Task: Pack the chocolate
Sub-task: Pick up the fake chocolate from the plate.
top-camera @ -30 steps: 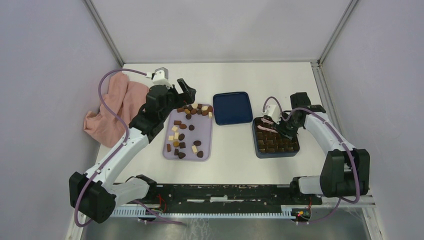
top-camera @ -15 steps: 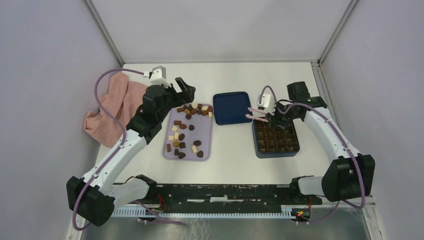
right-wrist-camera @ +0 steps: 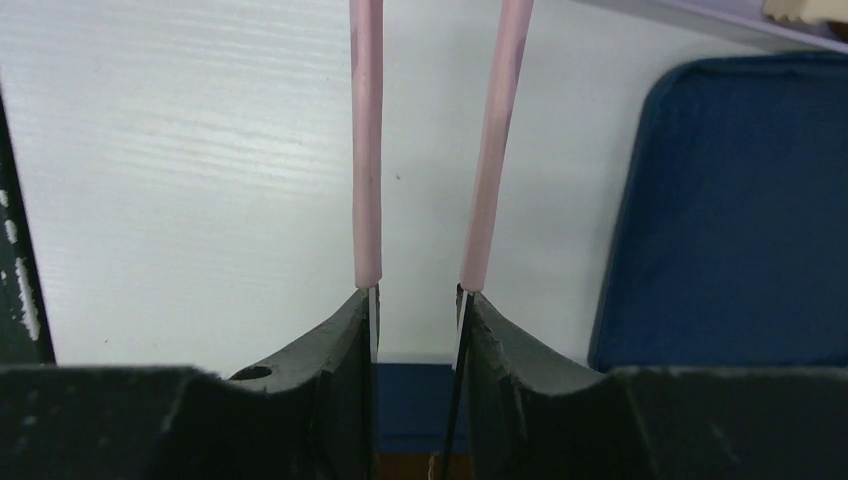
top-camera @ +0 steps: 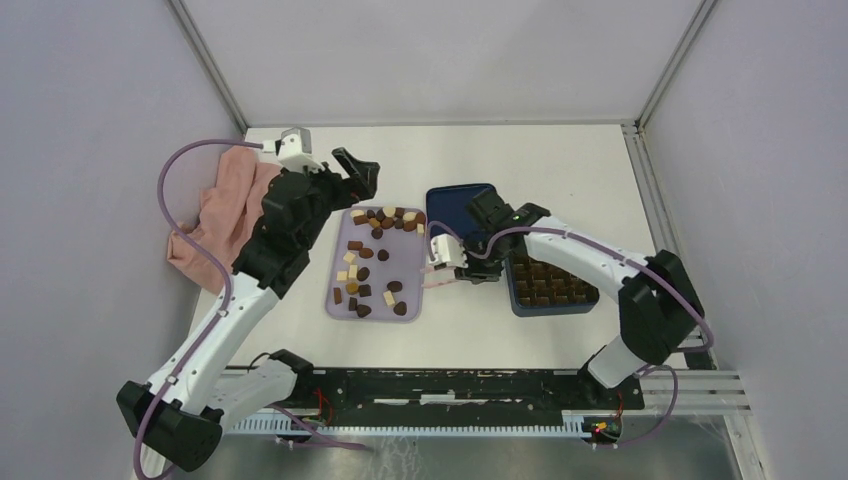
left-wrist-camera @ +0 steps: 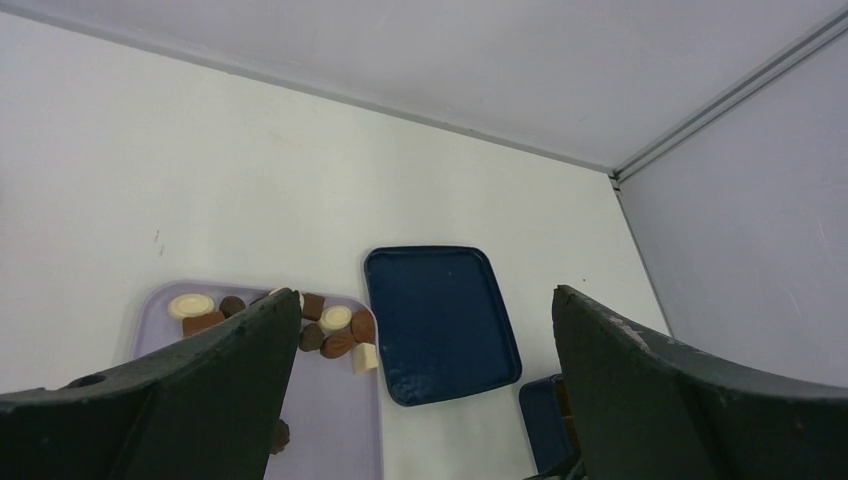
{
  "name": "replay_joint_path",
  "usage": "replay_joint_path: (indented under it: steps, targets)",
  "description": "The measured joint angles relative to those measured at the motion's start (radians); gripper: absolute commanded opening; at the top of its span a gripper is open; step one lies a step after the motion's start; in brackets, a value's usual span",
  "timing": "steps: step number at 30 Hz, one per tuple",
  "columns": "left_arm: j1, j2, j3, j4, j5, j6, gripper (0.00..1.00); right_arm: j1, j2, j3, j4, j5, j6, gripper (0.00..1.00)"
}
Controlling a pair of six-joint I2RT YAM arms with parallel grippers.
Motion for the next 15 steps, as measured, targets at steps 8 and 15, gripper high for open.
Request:
replay_joint_path:
  steps: [8,15]
  targets:
    - [0.000,-0.053,-0.021,-0.008,-0.034,0.000,1.00,0.113,0.172,0.093,0.053,0.086,0.059,0.39]
    - [0.000,-0.058,-0.024,-0.041,-0.055,0.000,1.00,0.161,0.255,0.156,0.069,0.127,0.106,0.40]
